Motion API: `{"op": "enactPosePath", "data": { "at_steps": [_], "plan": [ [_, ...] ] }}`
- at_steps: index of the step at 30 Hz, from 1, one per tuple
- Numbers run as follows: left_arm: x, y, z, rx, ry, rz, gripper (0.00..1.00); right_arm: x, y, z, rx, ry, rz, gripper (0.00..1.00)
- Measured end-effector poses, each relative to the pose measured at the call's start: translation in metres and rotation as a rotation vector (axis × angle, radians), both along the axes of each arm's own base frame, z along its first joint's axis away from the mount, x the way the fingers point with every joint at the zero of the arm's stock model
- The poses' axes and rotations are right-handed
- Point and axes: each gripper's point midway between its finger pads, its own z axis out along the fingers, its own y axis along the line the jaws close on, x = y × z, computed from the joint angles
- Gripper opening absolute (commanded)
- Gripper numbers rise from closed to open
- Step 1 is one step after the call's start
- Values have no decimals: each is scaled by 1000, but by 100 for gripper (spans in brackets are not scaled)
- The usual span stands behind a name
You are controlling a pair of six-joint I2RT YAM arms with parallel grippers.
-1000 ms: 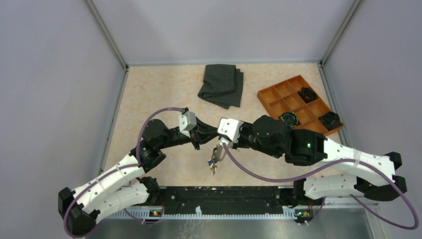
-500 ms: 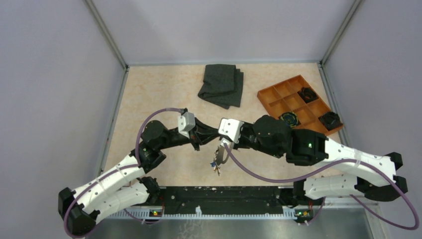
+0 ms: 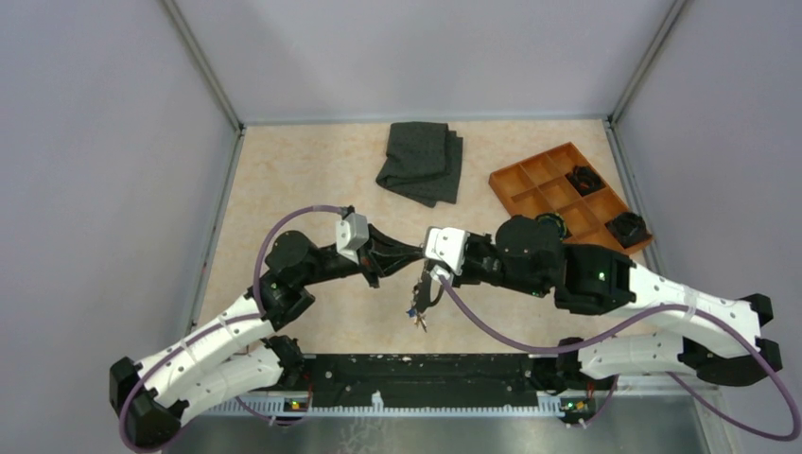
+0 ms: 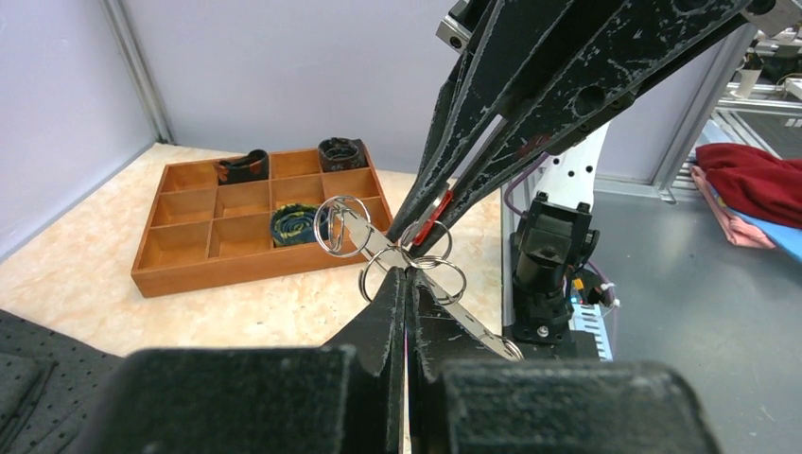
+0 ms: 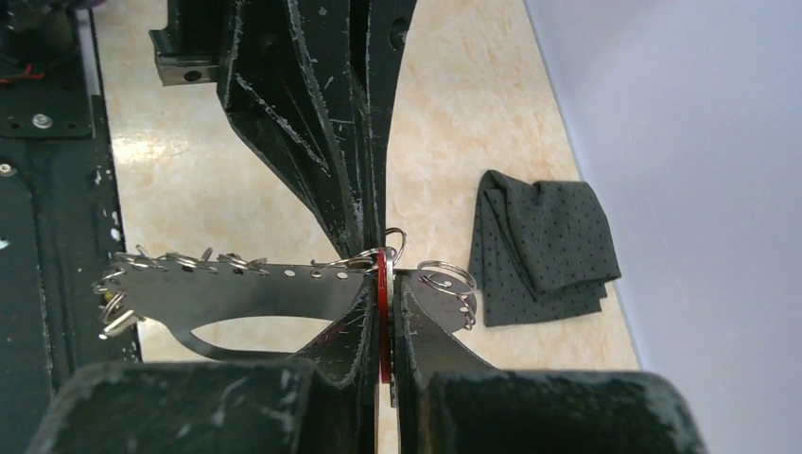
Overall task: Remove the keys from the keyring
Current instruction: Remove the key from the keyring.
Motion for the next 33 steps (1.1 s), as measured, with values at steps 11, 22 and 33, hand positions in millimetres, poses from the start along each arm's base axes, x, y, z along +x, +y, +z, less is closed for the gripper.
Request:
{"op": "enactPosePath", "data": {
  "at_steps": [11, 22, 33],
  "plan": [
    [-9, 4, 15, -49, 1, -6, 0, -15, 2, 16, 63, -12, 108, 0],
    [-6, 5, 14, -52, 36, 13, 26, -17, 4, 20, 83, -34, 138, 0],
    [-26, 13, 7, -79, 25, -52, 33, -41, 1, 33, 153, -51, 273, 0]
  ]
}}
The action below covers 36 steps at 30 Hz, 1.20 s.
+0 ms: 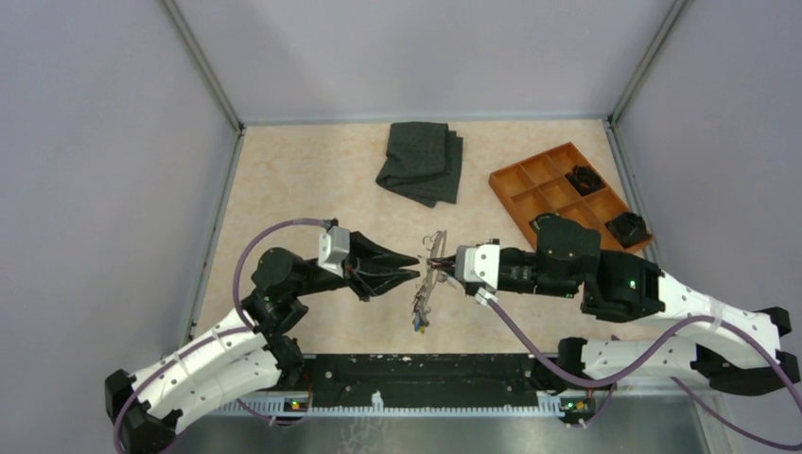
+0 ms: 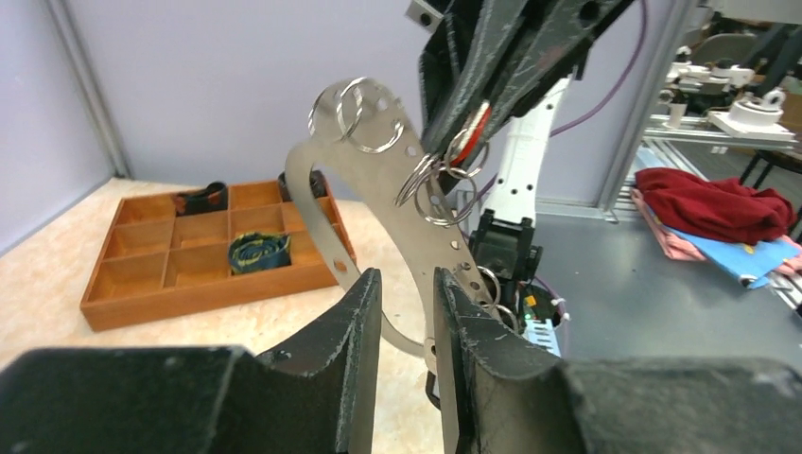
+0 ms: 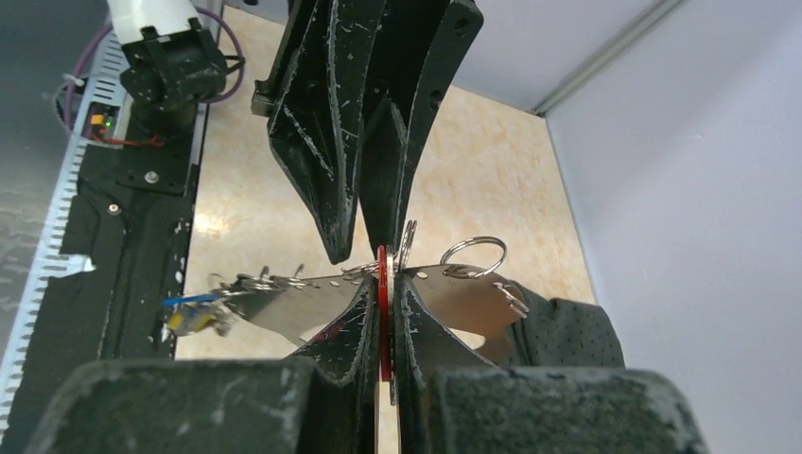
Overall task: Remove the keys from the keyring
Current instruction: Remove the key from the keyring.
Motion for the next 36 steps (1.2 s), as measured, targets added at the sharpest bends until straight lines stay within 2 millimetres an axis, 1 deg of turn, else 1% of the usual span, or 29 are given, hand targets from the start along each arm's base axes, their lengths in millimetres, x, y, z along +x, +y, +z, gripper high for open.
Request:
{"op": "enactPosePath", "data": {
  "at_steps": [9, 13, 23, 29, 36],
  "plan": [
    [-28, 6, 21, -79, -82, -121, 35, -18, 2, 3, 16, 16, 99, 0],
    [-36, 8, 26, -97, -100, -159, 30, -25, 3, 1, 13, 29, 138, 0],
    [-58, 13, 37, -130, -135, -272, 26, -37, 5, 1, 19, 56, 198, 0],
    [-63, 12, 36, -128, -137, -318, 32, -42, 6, 3, 22, 68, 224, 0],
    [-59, 4, 29, -110, -103, -339, 37, -49, 5, 10, 33, 76, 255, 0]
  ]
}}
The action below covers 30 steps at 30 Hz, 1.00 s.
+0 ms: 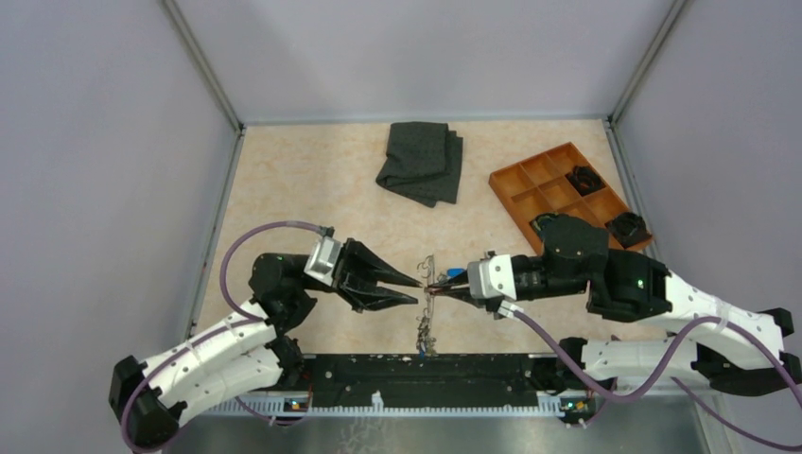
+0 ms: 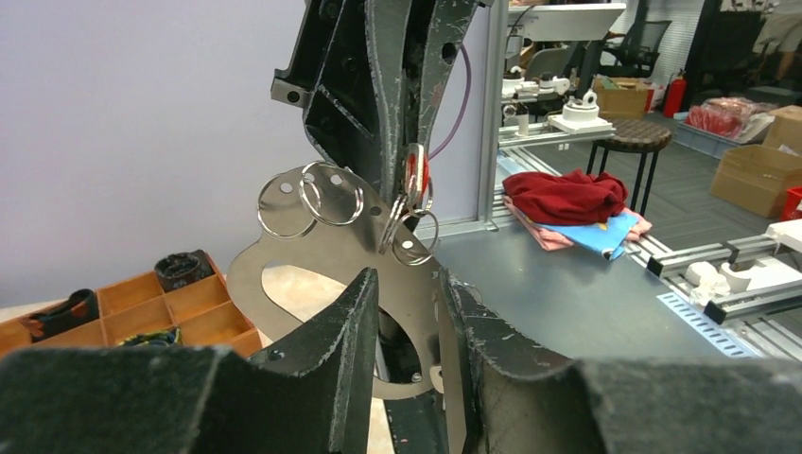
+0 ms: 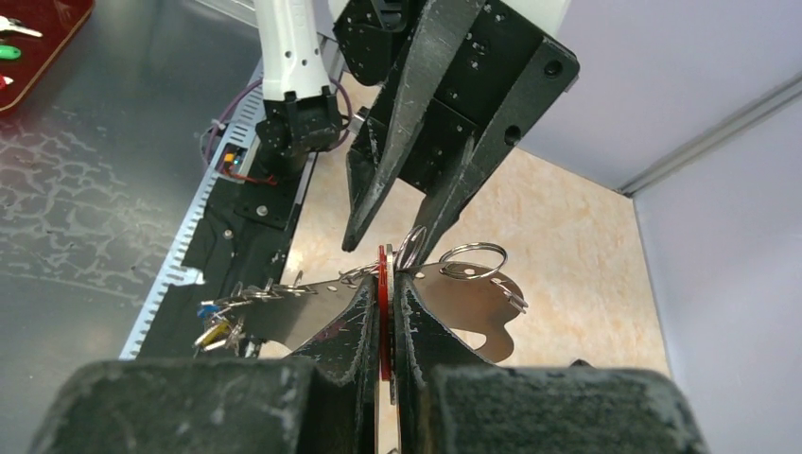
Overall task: Remove the keys from the keyring
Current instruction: Remove the key from the keyring.
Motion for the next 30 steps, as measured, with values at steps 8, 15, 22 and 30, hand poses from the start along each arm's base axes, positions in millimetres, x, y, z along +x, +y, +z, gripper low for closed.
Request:
{"op": "enactPosePath", "data": {
  "at_steps": [8, 15, 22, 30],
  "plan": [
    [-1, 0, 4, -17, 4, -17, 36, -3, 5, -4, -15, 10, 23, 0],
    [-2, -2, 4, -14, 10, -29, 36, -3, 5, -4, -15, 10, 23, 0],
    [12, 7, 11, -38, 8, 119, 35, -3, 5, -4, -15, 9, 22, 0],
    [-11, 20, 4, -8, -101, 62, 25, -2, 5, -4, -16, 9, 19, 0]
  ]
}}
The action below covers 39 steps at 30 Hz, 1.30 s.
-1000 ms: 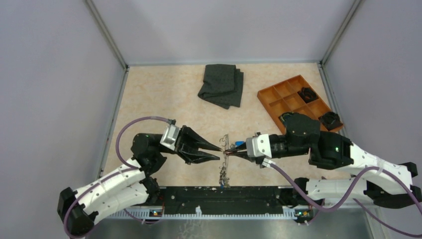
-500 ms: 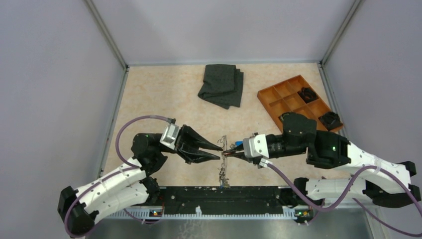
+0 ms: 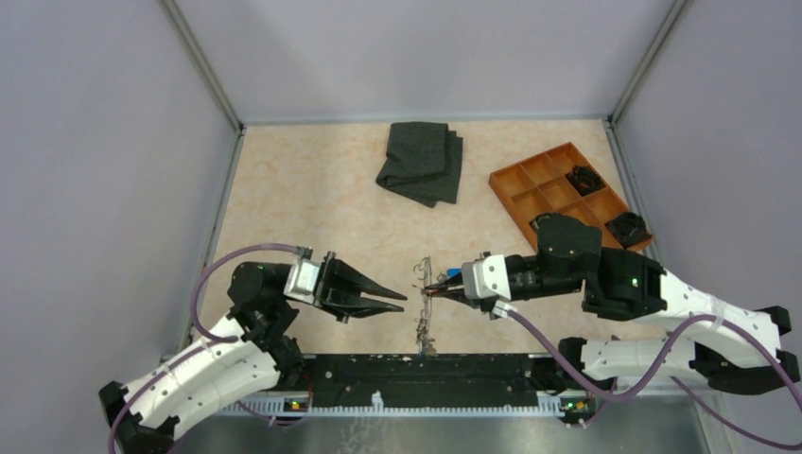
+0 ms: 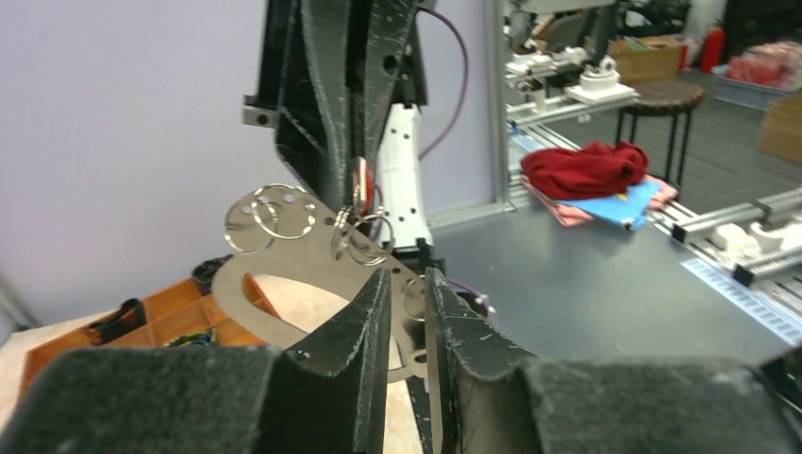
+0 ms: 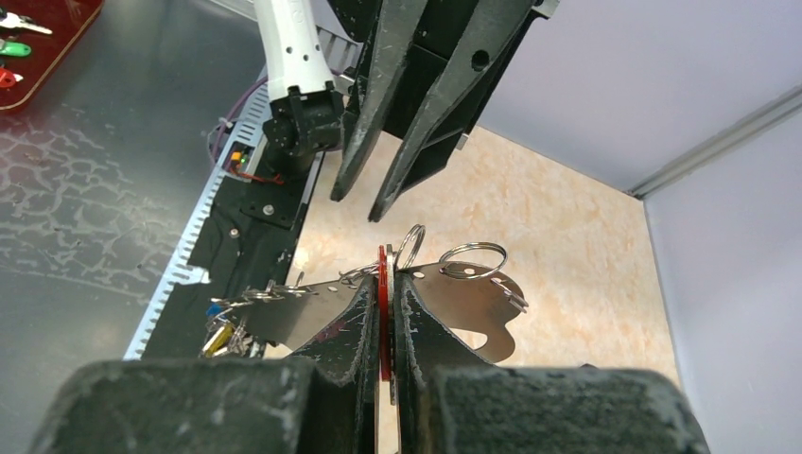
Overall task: Remove the keys from the keyring
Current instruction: Remove the key from the keyring.
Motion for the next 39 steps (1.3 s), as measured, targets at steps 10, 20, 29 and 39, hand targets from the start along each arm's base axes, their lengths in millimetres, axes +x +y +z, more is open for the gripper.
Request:
{"op": "enactPosePath", "data": {
  "at_steps": [10, 20, 29, 39],
  "plan": [
    [0, -18, -11, 96, 3, -117, 32, 0, 2, 1, -3, 2, 2, 0],
    [9, -21, -4, 64, 15, -66, 33, 0, 2, 1, -5, 4, 4, 0],
    [10, -21, 2, 40, 16, -63, 33, -2, 2, 1, -4, 6, 12, 0],
    [9, -24, 4, 38, 71, -97, 25, -3, 2, 1, -5, 8, 20, 0]
  ]
}}
